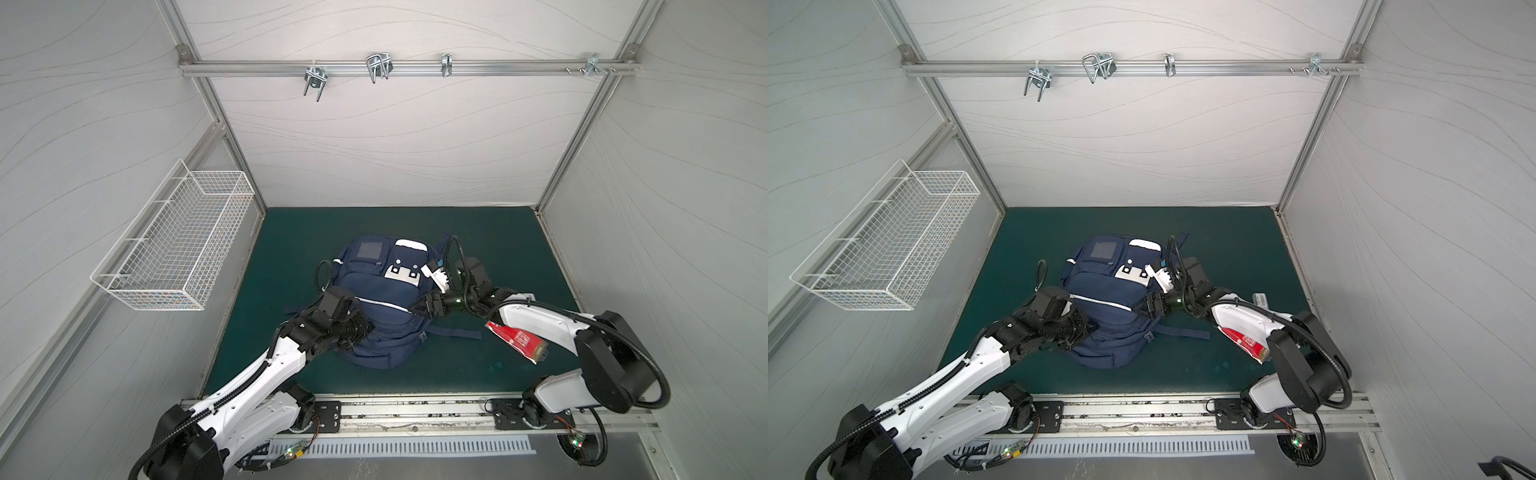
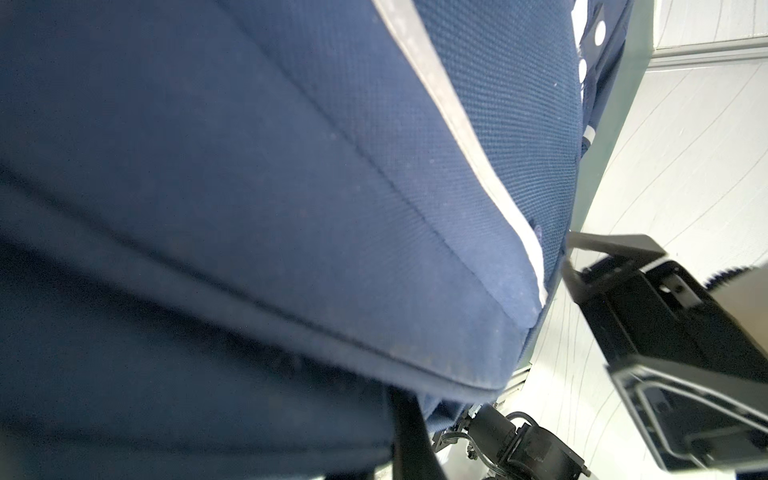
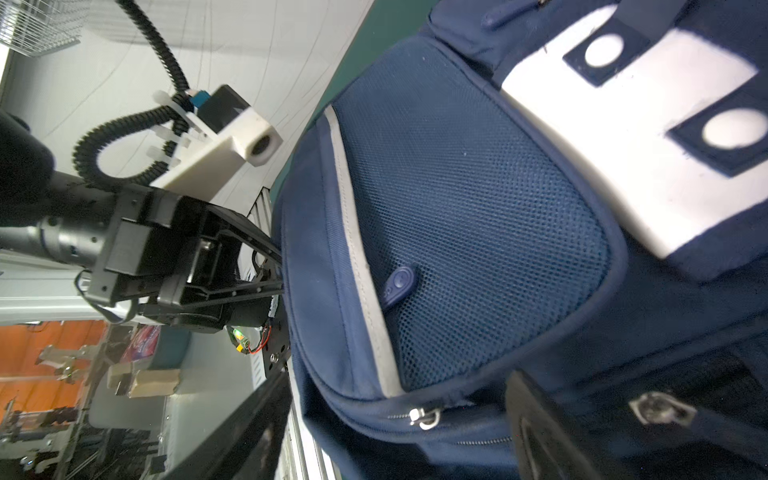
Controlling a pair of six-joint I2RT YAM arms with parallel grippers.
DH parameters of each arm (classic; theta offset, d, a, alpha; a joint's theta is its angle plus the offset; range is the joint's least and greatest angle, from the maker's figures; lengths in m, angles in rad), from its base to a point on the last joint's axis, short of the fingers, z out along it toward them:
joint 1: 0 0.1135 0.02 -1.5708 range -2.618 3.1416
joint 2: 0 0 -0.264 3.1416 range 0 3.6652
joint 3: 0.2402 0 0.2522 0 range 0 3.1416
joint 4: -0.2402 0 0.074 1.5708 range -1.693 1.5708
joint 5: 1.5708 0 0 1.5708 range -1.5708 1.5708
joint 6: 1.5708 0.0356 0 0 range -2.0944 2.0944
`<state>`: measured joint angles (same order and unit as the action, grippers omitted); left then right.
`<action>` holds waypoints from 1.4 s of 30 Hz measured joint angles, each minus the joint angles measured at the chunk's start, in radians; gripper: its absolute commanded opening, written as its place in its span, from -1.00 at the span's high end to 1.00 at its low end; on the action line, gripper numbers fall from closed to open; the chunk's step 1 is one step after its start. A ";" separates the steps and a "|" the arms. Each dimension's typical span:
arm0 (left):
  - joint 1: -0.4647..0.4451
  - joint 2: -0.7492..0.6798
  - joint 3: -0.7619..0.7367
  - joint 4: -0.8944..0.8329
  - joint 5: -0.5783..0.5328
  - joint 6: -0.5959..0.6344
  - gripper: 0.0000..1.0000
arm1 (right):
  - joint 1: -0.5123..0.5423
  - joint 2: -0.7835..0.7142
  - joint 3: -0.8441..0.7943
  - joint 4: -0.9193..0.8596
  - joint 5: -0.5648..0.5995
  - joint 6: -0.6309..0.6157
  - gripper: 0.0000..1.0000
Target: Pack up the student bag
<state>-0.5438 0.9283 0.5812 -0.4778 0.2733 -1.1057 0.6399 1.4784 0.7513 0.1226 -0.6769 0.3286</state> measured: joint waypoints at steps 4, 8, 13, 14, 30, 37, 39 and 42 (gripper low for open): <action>0.000 0.000 0.007 -0.002 0.000 0.000 1.00 | 0.000 0.071 0.010 0.020 -0.034 0.020 -0.57; 0.001 0.002 0.009 -0.003 0.000 0.000 1.00 | 0.003 0.079 0.010 0.029 -0.043 0.026 -0.48; 0.001 0.012 0.010 -0.003 0.000 0.000 1.00 | 0.008 0.076 -0.015 0.050 -0.041 0.033 -0.32; 0.001 0.013 0.010 -0.003 0.000 0.000 1.00 | 0.008 0.074 -0.023 0.055 -0.039 0.034 -0.29; 0.006 0.019 0.010 -0.003 0.000 0.000 1.00 | 0.050 -0.018 -0.098 0.061 0.038 0.045 0.24; 0.007 0.019 0.010 -0.003 0.000 0.000 1.00 | 0.103 -0.023 -0.098 0.034 0.119 0.037 0.11; 0.007 0.020 0.010 -0.003 -0.002 0.000 1.00 | 0.120 -0.024 -0.098 0.018 0.163 0.027 0.25; 0.008 0.023 0.010 -0.003 -0.005 0.000 1.00 | 0.141 -0.029 -0.098 0.005 0.215 0.010 0.28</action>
<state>-0.5354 0.9508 0.5907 -0.4805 0.2684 -1.1057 0.7811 1.4498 0.6533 0.1276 -0.4618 0.3386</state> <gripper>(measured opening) 0.059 0.373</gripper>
